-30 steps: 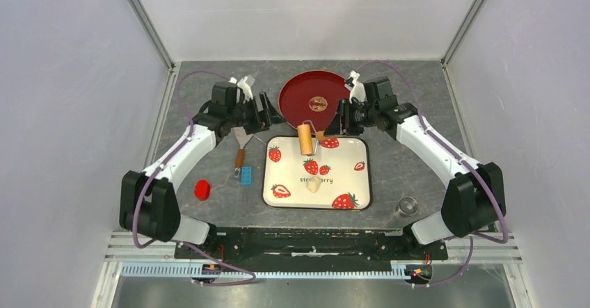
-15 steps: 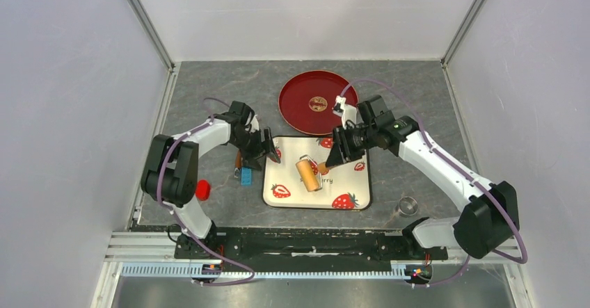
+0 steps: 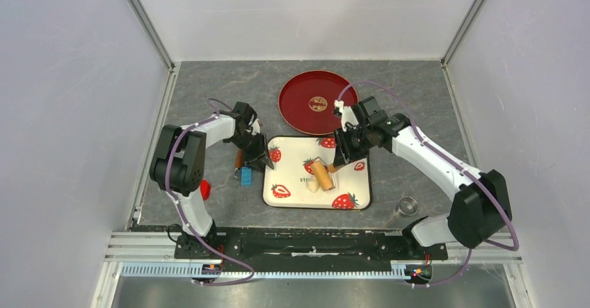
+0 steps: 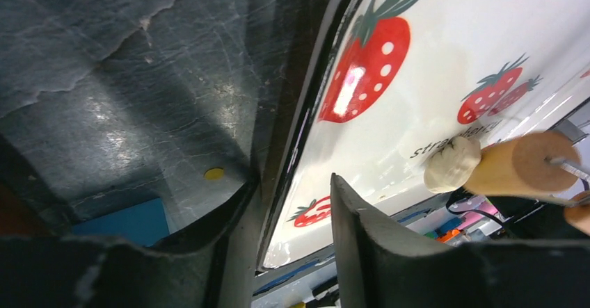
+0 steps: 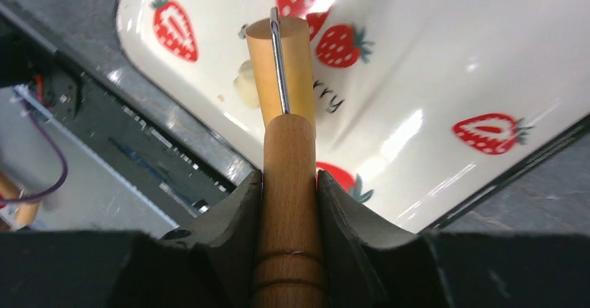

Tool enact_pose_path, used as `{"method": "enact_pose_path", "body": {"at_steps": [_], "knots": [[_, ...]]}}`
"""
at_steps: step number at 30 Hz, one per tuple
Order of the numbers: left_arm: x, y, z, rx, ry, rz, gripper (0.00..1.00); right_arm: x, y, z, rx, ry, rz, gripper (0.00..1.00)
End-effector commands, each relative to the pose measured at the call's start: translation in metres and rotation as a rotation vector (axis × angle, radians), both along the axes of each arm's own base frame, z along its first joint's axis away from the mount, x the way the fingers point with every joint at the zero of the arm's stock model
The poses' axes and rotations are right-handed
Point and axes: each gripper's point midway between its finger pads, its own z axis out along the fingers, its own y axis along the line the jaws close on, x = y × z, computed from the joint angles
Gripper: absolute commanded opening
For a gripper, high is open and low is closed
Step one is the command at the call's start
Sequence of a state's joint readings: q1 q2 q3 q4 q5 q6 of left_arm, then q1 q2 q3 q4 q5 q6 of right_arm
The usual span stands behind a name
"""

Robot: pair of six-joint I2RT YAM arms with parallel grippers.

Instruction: Roll out the dumpling wrappers from the dough

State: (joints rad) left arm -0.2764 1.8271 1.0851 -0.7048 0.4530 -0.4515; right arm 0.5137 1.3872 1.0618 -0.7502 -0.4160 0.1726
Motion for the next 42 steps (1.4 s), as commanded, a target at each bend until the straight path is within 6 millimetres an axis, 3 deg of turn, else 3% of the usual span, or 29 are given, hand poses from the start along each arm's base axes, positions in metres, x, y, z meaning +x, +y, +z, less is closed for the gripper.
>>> {"method": "enact_pose_path", "body": {"at_steps": [1, 7, 14, 22, 29, 36, 42], "knots": [[-0.005, 0.008, -0.01, 0.047, 0.021, -0.045, 0.44, 0.047, 0.004, 0.028, -0.039, -0.147, -0.075, 0.0], [-0.008, 0.011, -0.012, 0.059, 0.031, -0.063, 0.31, 0.064, 0.016, 0.053, 0.0, -0.188, -0.07, 0.0], [-0.009, 0.01, -0.014, 0.051, 0.041, -0.089, 0.05, 0.048, 0.04, 0.09, 0.155, -0.228, 0.084, 0.0], [-0.008, 0.011, -0.014, 0.051, 0.045, -0.115, 0.02, -0.003, 0.06, 0.063, 0.1, -0.138, 0.275, 0.0], [-0.009, 0.013, -0.017, 0.058, 0.056, -0.137, 0.02, -0.014, 0.07, 0.041, 0.015, -0.127, 0.33, 0.0], [-0.008, 0.014, -0.016, 0.061, 0.05, -0.144, 0.02, 0.017, 0.067, 0.023, -0.174, -0.185, 0.294, 0.0], [-0.008, 0.015, -0.018, 0.071, 0.052, -0.145, 0.02, 0.062, 0.068, 0.05, -0.286, -0.297, 0.204, 0.0]]}}
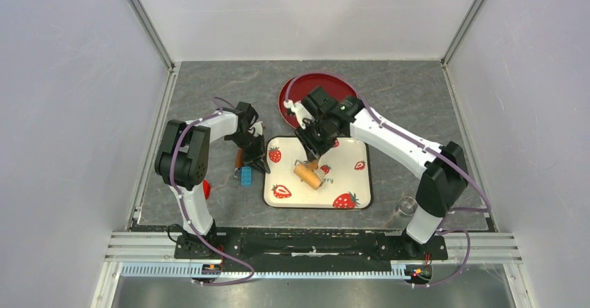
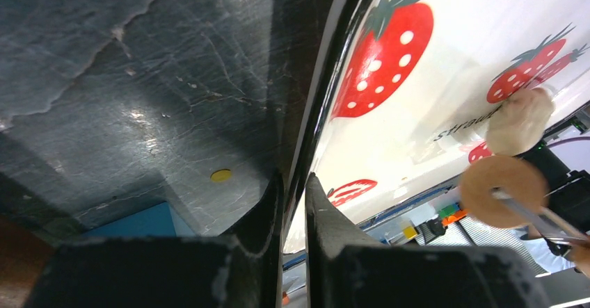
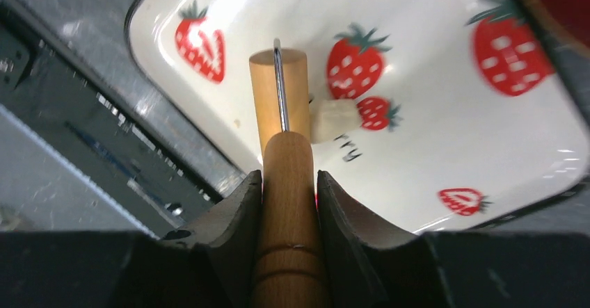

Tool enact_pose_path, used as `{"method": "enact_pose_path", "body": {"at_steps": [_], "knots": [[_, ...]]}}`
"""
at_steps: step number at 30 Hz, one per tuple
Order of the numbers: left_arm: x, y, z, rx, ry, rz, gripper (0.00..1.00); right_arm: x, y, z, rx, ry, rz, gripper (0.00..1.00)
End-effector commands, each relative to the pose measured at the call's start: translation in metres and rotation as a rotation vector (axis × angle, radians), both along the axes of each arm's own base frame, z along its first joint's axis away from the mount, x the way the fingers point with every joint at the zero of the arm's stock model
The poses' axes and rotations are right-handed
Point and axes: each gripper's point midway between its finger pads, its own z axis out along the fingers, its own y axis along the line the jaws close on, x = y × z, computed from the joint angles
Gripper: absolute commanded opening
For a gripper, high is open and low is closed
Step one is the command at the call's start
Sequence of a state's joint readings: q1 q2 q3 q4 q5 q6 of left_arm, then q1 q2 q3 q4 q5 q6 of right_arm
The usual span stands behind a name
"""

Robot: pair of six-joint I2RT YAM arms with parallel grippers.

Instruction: Roll out the dumpling wrappers from the dough

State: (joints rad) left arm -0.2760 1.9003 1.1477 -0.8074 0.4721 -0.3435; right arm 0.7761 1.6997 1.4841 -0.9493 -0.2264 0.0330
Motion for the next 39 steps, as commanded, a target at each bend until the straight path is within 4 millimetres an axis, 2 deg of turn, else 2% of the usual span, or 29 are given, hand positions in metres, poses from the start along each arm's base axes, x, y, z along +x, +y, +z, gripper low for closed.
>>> {"method": "enact_pose_path", "body": {"at_steps": [1, 5, 8, 12, 17, 22, 26, 33, 39], "knots": [[0.001, 0.012, -0.012, 0.063, -0.017, -0.05, 0.02, 0.056, -0.003, 0.039, -0.056, -0.22, -0.084, 0.0], [0.002, 0.012, -0.012, 0.067, -0.019, -0.051, 0.02, 0.067, -0.005, 0.047, -0.086, -0.247, -0.129, 0.0], [0.003, 0.012, -0.012, 0.069, -0.021, -0.05, 0.02, 0.065, 0.01, 0.06, -0.01, -0.239, -0.082, 0.0], [0.002, 0.012, -0.012, 0.07, -0.019, -0.052, 0.02, 0.067, 0.025, 0.089, 0.097, -0.25, -0.077, 0.0], [0.002, 0.012, -0.013, 0.07, -0.017, -0.051, 0.02, 0.072, 0.02, 0.104, 0.176, -0.2, -0.14, 0.0], [0.002, 0.012, -0.012, 0.069, -0.019, -0.051, 0.02, 0.069, -0.003, 0.1, 0.128, -0.176, -0.19, 0.0], [0.001, 0.013, -0.012, 0.071, -0.014, -0.047, 0.02, 0.059, -0.019, 0.09, 0.058, -0.129, -0.218, 0.0], [0.002, 0.009, -0.014, 0.06, -0.005, -0.024, 0.02, 0.034, -0.025, 0.072, 0.068, -0.022, -0.316, 0.0], [0.006, -0.005, -0.013, -0.003, 0.016, 0.046, 0.02, 0.022, -0.027, 0.053, 0.071, 0.008, -0.382, 0.0]]}}
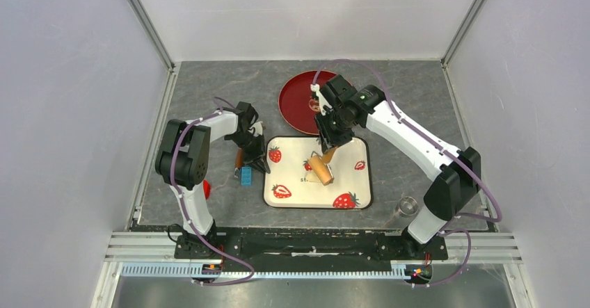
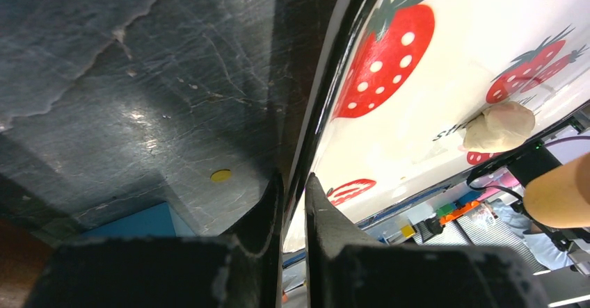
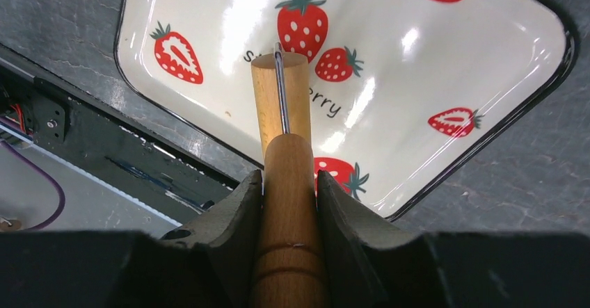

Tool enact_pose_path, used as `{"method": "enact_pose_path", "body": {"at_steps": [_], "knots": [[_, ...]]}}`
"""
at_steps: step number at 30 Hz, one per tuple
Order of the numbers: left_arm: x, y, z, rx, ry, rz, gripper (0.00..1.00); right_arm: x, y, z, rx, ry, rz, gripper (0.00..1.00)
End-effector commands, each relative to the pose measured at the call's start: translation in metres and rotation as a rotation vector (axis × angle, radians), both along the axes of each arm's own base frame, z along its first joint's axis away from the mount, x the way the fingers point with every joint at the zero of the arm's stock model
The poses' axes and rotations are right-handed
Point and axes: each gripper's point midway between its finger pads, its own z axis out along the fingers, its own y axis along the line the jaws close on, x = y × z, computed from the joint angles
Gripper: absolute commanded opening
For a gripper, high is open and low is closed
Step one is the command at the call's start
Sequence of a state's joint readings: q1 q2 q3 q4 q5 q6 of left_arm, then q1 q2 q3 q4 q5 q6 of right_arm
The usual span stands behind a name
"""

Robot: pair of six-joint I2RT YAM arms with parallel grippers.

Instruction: Roll out the dumpling wrappers from the dough

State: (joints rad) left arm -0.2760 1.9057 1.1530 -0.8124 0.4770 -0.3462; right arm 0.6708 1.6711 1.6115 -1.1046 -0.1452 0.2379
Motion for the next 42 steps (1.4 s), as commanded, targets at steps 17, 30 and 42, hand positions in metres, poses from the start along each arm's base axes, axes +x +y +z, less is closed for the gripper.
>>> {"method": "enact_pose_path", "body": {"at_steps": [17, 30, 42], "knots": [[0.004, -0.006, -0.011, -0.021, -0.006, 0.045, 0.02, 0.013, 0.012, 0.001, 0.154, -0.207, -0.171, 0.0], [0.005, -0.005, -0.011, -0.014, -0.007, 0.046, 0.02, -0.001, -0.003, -0.035, 0.048, -0.182, -0.151, 0.0], [0.004, -0.004, -0.012, -0.006, -0.005, 0.048, 0.02, -0.014, -0.025, -0.061, -0.157, -0.2, -0.123, 0.0]]}}
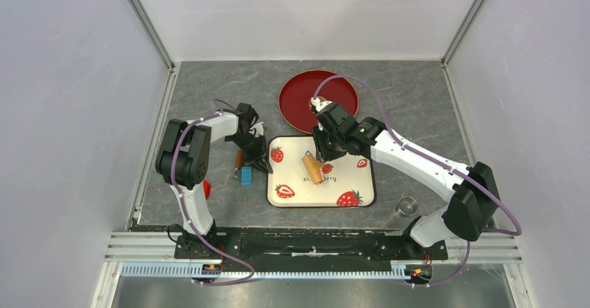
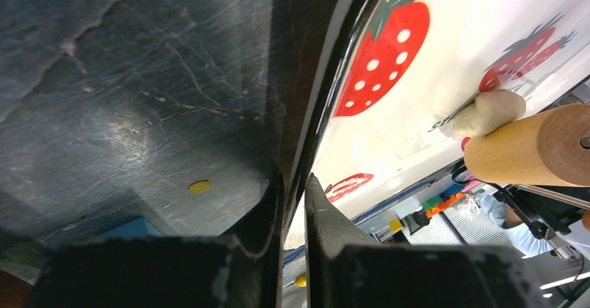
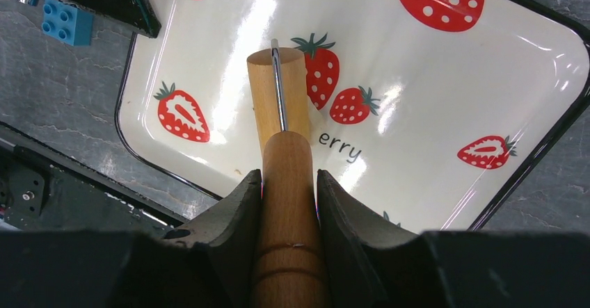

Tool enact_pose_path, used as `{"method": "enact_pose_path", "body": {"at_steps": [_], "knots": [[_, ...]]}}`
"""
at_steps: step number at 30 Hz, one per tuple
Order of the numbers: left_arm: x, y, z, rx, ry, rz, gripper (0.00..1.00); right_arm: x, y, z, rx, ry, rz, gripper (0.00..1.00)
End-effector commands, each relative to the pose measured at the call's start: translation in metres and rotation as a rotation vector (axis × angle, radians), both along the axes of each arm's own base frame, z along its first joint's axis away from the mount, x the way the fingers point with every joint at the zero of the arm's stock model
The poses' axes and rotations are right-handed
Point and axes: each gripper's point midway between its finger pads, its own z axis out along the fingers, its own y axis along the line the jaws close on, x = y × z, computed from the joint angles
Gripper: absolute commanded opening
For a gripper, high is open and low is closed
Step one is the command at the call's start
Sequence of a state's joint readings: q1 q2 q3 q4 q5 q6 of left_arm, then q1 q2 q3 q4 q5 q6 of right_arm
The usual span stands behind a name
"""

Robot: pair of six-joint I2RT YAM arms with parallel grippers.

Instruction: Roll out the dumpling wrappers from the dough

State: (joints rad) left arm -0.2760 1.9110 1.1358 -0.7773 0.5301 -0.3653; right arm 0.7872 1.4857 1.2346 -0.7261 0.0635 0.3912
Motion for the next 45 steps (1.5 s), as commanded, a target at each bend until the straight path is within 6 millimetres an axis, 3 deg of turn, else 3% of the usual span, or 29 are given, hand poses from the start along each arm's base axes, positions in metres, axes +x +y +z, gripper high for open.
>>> {"method": "enact_pose_path", "body": {"at_steps": [1, 7, 11, 19, 23, 29, 38, 45], "knots": [[0.005, 0.004, -0.011, 0.047, -0.015, 0.032, 0.02, -0.008, -0.036, -0.029, -0.203, 0.022, -0.03, 0.0], [0.005, 0.006, -0.012, 0.057, -0.016, 0.029, 0.02, -0.009, -0.052, -0.037, -0.292, 0.036, -0.066, 0.0], [0.005, 0.006, -0.012, 0.057, -0.018, 0.03, 0.02, -0.011, -0.052, -0.04, -0.3, 0.052, -0.049, 0.0], [0.004, 0.006, -0.011, 0.055, -0.016, 0.031, 0.02, -0.031, -0.056, -0.065, -0.319, 0.143, 0.001, 0.0], [0.004, 0.006, -0.011, 0.057, -0.017, 0.031, 0.02, -0.039, -0.073, -0.076, -0.393, 0.168, -0.002, 0.0], [0.004, 0.007, -0.012, 0.059, -0.013, 0.034, 0.02, -0.04, -0.09, -0.079, -0.468, 0.165, -0.018, 0.0], [0.004, 0.007, -0.011, 0.059, -0.018, 0.033, 0.02, -0.046, -0.094, -0.094, -0.487, 0.229, 0.01, 0.0], [0.004, 0.005, -0.009, 0.049, -0.018, 0.033, 0.02, -0.048, -0.109, -0.097, -0.537, 0.253, 0.015, 0.0]]}}
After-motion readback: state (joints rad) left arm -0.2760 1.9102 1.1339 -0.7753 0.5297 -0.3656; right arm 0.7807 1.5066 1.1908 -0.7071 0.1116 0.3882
